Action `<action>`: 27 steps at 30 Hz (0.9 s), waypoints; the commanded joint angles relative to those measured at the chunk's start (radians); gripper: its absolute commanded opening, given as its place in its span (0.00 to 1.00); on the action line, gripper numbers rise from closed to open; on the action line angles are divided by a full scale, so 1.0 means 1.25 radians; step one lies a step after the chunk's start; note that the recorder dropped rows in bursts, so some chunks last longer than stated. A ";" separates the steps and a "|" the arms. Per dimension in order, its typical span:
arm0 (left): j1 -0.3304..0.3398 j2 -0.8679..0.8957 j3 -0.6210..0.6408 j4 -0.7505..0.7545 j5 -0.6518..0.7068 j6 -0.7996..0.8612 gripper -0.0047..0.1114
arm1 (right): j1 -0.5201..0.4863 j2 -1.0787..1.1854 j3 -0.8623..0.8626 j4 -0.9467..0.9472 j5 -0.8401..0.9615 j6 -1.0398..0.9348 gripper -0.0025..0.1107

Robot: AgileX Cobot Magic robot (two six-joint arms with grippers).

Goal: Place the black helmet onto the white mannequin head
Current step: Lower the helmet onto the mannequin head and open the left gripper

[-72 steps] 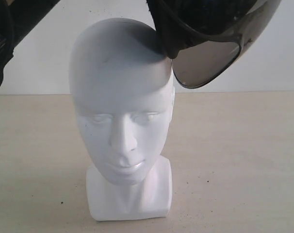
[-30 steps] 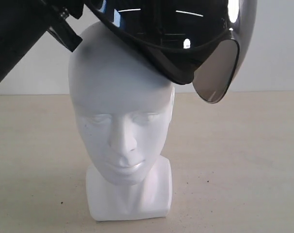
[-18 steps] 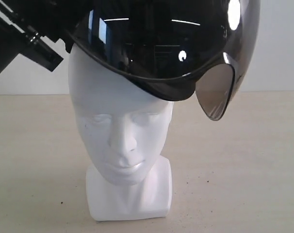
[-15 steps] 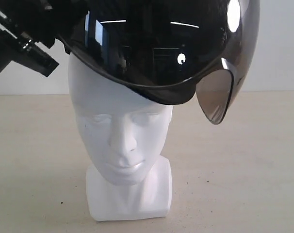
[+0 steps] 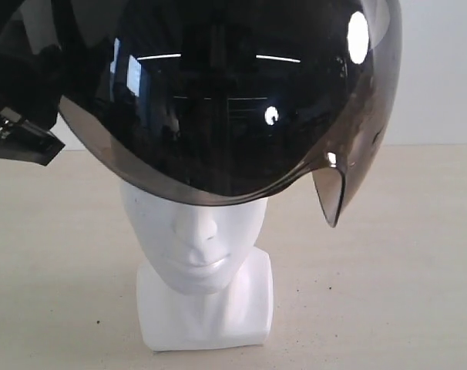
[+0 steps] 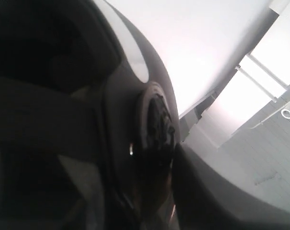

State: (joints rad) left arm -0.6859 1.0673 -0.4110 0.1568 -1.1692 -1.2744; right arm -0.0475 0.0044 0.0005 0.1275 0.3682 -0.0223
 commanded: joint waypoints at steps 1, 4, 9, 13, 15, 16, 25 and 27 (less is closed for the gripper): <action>0.006 -0.035 0.023 -0.107 -0.042 0.041 0.08 | -0.001 -0.004 0.000 -0.005 -0.010 -0.002 0.02; 0.006 -0.045 0.035 -0.125 -0.042 0.047 0.08 | -0.001 -0.004 0.000 -0.005 -0.010 -0.002 0.02; 0.006 -0.057 0.060 -0.157 -0.042 0.047 0.08 | -0.001 -0.004 0.000 -0.005 -0.010 -0.002 0.02; 0.006 -0.058 0.077 -0.170 -0.042 0.047 0.08 | -0.001 -0.004 0.000 -0.005 -0.010 -0.002 0.02; 0.006 -0.058 0.084 -0.176 -0.042 0.047 0.08 | -0.001 -0.004 0.000 -0.005 -0.010 -0.002 0.02; 0.006 -0.058 0.086 -0.183 -0.042 0.047 0.08 | -0.001 -0.004 0.000 -0.005 -0.010 -0.002 0.02; 0.006 -0.058 0.104 -0.234 -0.042 0.078 0.08 | -0.001 -0.004 0.000 -0.005 -0.010 -0.002 0.02; 0.006 -0.058 0.120 -0.264 -0.042 0.078 0.08 | -0.001 -0.004 0.000 -0.005 -0.010 -0.002 0.02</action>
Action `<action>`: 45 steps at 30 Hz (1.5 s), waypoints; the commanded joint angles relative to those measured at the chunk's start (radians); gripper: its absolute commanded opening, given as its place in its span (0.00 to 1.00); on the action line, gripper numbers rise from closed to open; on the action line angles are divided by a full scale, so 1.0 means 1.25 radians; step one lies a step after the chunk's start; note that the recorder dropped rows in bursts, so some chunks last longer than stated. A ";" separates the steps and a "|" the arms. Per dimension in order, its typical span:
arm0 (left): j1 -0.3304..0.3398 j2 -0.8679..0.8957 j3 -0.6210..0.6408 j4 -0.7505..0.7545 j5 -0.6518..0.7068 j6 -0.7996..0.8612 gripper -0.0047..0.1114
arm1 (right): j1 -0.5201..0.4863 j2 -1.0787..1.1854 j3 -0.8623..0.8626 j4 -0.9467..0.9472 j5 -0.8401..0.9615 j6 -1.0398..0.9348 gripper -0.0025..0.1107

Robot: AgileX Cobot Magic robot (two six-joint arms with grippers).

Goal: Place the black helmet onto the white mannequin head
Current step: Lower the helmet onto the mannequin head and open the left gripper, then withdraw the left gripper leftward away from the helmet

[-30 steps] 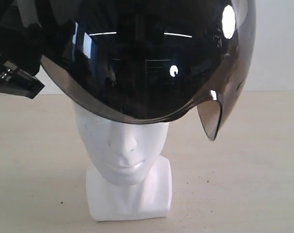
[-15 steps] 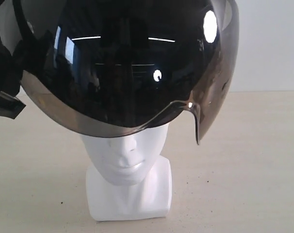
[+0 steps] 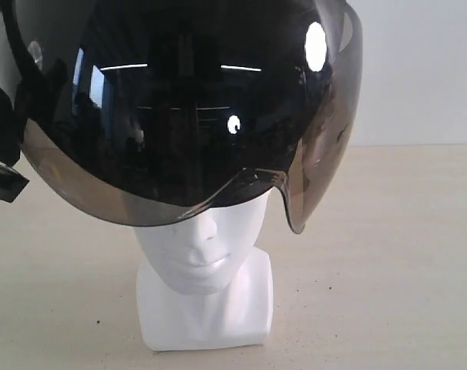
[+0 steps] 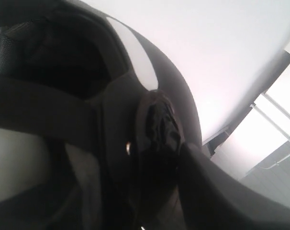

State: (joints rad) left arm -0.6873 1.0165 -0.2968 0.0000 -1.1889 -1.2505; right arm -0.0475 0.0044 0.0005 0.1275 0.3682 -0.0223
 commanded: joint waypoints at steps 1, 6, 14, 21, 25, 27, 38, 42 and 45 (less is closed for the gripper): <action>0.007 -0.018 0.033 -0.146 -0.026 0.061 0.08 | -0.001 -0.004 0.000 -0.005 -0.010 -0.002 0.02; 0.007 -0.018 0.050 -0.172 -0.026 0.074 0.08 | -0.001 -0.004 0.000 -0.005 -0.010 -0.002 0.02; 0.007 -0.013 0.051 -0.207 -0.026 0.115 0.08 | -0.001 -0.004 0.000 -0.005 -0.010 -0.002 0.02; 0.007 0.058 0.024 -0.191 -0.026 0.115 0.08 | -0.001 -0.004 0.000 -0.005 -0.010 -0.002 0.02; 0.007 0.100 0.011 -0.182 -0.026 0.115 0.08 | -0.001 -0.004 0.000 -0.005 -0.010 -0.002 0.02; 0.007 0.119 0.011 -0.191 -0.026 0.112 0.08 | -0.001 -0.004 0.000 -0.005 -0.010 -0.002 0.02; 0.007 0.146 0.048 -0.254 -0.026 0.065 0.08 | -0.001 -0.004 0.000 -0.005 -0.010 -0.002 0.02; 0.007 0.146 0.062 -0.266 -0.026 0.063 0.08 | -0.001 -0.004 0.000 -0.005 -0.010 -0.002 0.02; 0.007 0.146 0.100 -0.320 -0.026 0.063 0.08 | -0.001 -0.004 0.000 -0.005 -0.010 -0.002 0.02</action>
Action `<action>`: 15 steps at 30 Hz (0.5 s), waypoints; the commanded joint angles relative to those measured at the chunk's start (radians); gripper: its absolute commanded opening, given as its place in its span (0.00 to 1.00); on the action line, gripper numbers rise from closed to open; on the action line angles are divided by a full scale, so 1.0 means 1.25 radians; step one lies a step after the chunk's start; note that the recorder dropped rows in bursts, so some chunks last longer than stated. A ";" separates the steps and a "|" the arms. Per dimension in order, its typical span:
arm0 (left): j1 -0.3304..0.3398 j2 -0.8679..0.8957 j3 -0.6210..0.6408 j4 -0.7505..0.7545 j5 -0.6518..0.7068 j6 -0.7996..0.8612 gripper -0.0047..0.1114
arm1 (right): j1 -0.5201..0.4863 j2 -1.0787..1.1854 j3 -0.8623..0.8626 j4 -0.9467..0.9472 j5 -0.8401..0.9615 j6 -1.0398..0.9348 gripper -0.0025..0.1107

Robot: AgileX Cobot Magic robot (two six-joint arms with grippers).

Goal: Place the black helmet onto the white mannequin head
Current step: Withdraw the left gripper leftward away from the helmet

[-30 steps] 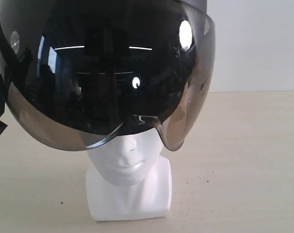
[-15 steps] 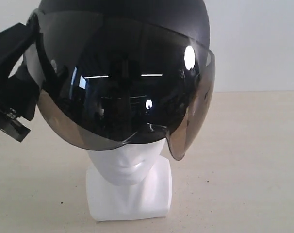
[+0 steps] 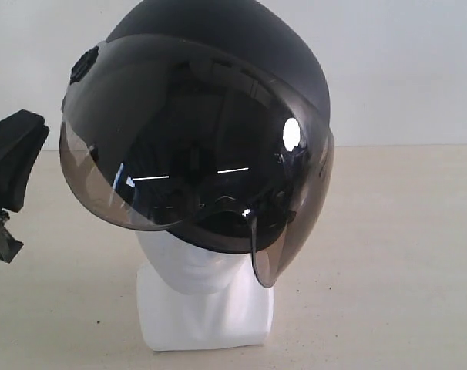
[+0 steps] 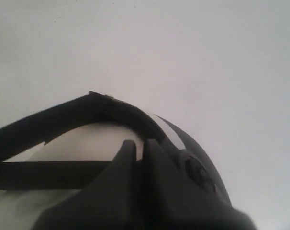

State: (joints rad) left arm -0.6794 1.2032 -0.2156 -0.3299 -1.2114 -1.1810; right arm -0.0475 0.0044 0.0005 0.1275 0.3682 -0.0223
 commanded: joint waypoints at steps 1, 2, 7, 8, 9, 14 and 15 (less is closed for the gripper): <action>0.000 -0.003 0.042 -0.067 -0.008 0.008 0.08 | -0.001 -0.004 0.000 -0.005 -0.010 -0.002 0.02; 0.000 -0.003 0.063 -0.100 -0.008 0.022 0.08 | -0.001 -0.004 0.000 -0.005 -0.010 -0.002 0.02; 0.000 -0.023 0.112 -0.133 -0.008 0.453 0.08 | -0.001 -0.004 0.000 -0.005 -0.010 -0.002 0.02; 0.000 -0.033 0.113 -0.104 -0.008 0.584 0.08 | -0.001 -0.004 0.000 -0.005 -0.010 -0.002 0.02; 0.000 -0.050 0.113 -0.038 -0.008 0.752 0.08 | -0.001 -0.004 0.000 -0.005 -0.010 -0.002 0.02; 0.000 -0.146 0.067 0.033 0.073 1.053 0.08 | -0.001 -0.004 0.000 -0.005 -0.010 -0.002 0.02; 0.000 -0.157 0.054 -0.005 0.130 1.110 0.08 | -0.001 -0.004 0.000 -0.005 -0.010 -0.002 0.02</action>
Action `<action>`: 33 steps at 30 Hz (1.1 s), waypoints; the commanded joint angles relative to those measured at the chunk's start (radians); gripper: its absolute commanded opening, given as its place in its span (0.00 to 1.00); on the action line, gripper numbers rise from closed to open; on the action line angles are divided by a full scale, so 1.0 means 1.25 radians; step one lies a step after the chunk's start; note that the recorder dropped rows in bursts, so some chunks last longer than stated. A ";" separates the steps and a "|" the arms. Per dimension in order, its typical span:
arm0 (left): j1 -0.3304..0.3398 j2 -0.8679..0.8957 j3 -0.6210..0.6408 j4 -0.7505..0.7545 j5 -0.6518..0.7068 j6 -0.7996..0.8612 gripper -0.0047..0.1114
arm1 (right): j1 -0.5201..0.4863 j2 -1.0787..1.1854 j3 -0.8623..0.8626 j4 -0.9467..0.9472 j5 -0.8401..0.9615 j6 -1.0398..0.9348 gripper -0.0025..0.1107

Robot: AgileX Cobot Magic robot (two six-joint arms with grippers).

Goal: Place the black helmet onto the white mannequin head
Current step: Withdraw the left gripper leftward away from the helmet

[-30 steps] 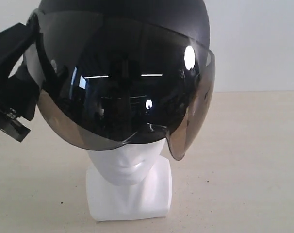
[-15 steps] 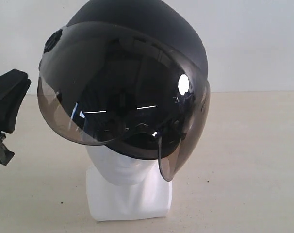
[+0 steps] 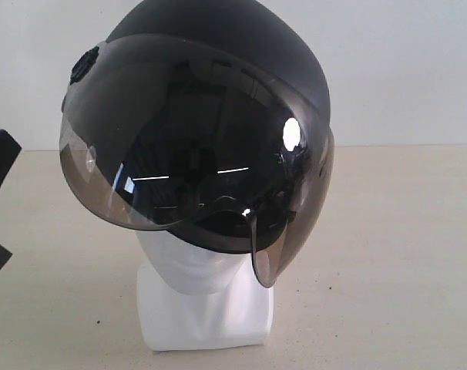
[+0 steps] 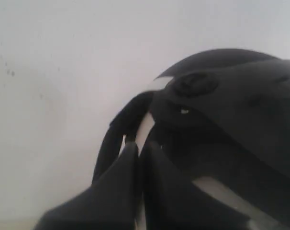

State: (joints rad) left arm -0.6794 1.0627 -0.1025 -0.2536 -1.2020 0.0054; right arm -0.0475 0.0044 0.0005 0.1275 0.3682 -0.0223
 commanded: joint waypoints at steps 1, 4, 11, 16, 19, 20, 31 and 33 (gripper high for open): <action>0.000 -0.053 -0.047 -0.096 0.163 0.210 0.08 | -0.001 -0.004 0.000 -0.005 -0.010 -0.002 0.02; 0.000 -0.066 -0.075 -0.150 0.260 0.327 0.08 | -0.001 -0.004 0.000 -0.005 -0.010 -0.002 0.02; 0.000 -0.057 -0.140 -0.205 0.382 0.382 0.19 | -0.001 -0.004 0.000 -0.005 -0.010 -0.002 0.02; 0.000 -0.045 -0.201 -0.554 0.337 0.627 0.52 | -0.001 -0.004 0.000 -0.005 -0.010 -0.002 0.02; 0.009 -0.020 -0.223 -0.578 0.321 0.669 0.46 | -0.001 -0.004 0.000 -0.005 -0.010 -0.002 0.02; 0.033 0.005 -0.239 -0.576 0.336 0.669 0.35 | -0.001 -0.004 0.000 -0.005 -0.010 -0.002 0.02; 0.465 0.075 -0.422 0.141 0.817 0.069 0.08 | -0.001 -0.004 0.000 -0.005 -0.010 -0.002 0.02; 0.492 0.086 -0.477 0.281 0.913 -0.073 0.08 | -0.001 -0.004 0.000 -0.005 -0.010 -0.002 0.02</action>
State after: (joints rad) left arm -0.1088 1.1562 -0.6220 -0.1858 -0.2305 0.1881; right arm -0.0475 0.0044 0.0005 0.1275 0.3682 -0.0223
